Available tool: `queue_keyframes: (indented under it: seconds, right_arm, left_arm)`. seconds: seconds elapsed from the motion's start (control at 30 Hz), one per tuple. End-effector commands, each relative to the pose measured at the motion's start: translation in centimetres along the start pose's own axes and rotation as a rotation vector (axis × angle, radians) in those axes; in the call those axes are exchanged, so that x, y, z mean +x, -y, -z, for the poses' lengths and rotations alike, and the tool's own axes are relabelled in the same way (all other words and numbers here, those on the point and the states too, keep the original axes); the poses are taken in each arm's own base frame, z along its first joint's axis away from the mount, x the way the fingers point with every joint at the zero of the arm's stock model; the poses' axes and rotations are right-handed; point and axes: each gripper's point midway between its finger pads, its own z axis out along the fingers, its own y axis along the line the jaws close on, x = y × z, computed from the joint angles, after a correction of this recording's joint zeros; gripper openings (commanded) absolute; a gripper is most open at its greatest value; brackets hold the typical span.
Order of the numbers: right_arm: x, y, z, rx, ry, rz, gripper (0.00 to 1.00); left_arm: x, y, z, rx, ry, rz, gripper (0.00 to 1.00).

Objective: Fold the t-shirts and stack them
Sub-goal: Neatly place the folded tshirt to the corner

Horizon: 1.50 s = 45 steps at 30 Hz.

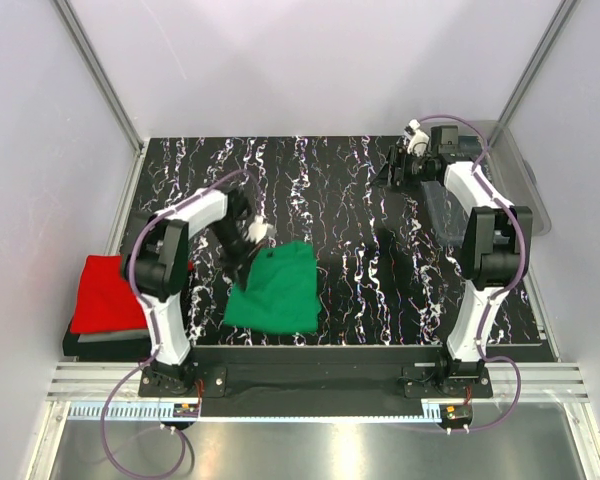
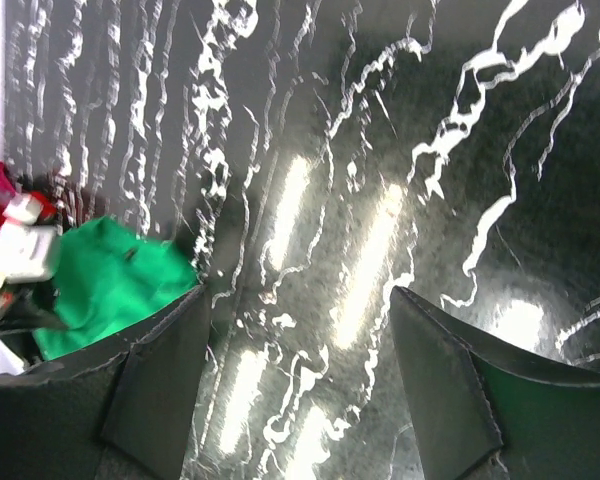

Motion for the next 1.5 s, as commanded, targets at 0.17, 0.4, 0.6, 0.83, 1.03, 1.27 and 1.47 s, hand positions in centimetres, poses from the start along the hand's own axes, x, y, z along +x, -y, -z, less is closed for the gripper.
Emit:
queue_keyframes:
  seconds: [0.17, 0.4, 0.6, 0.83, 1.03, 1.27, 1.47]
  right_arm:
    - [0.6, -1.8, 2.9, 0.014, 0.023, 0.078, 0.78]
    - [2.2, -2.4, 3.5, -0.002, 0.006, 0.063, 0.78]
    - [2.6, -2.9, 4.0, -0.008, 0.007, 0.069, 0.78]
    - [3.7, -2.7, 4.0, -0.010, -0.011, 0.070, 0.77]
    - [3.8, -2.7, 3.7, -0.021, -0.019, 0.065, 0.76]
    - [3.8, -2.5, 3.5, -0.019, -0.038, 0.076, 0.76]
    - [2.8, -2.0, 3.1, -0.014, -0.037, 0.126, 0.76]
  left_arm:
    - [8.4, -1.4, 5.7, -0.337, 0.099, -0.071, 0.00]
    - [12.7, -1.8, 9.1, -0.453, 0.123, -0.014, 0.00]
    - [15.3, -1.4, 11.7, -0.546, 0.176, 0.001, 0.00]
    - [16.8, 0.5, 13.7, -0.572, 0.247, -0.004, 0.00]
    - [16.6, 1.2, 14.7, -0.589, 0.309, -0.010, 0.00]
    - [16.5, 2.3, 15.9, -0.597, 0.389, -0.051, 0.00]
    - [17.1, 2.3, 16.2, -0.632, 0.415, -0.025, 0.00]
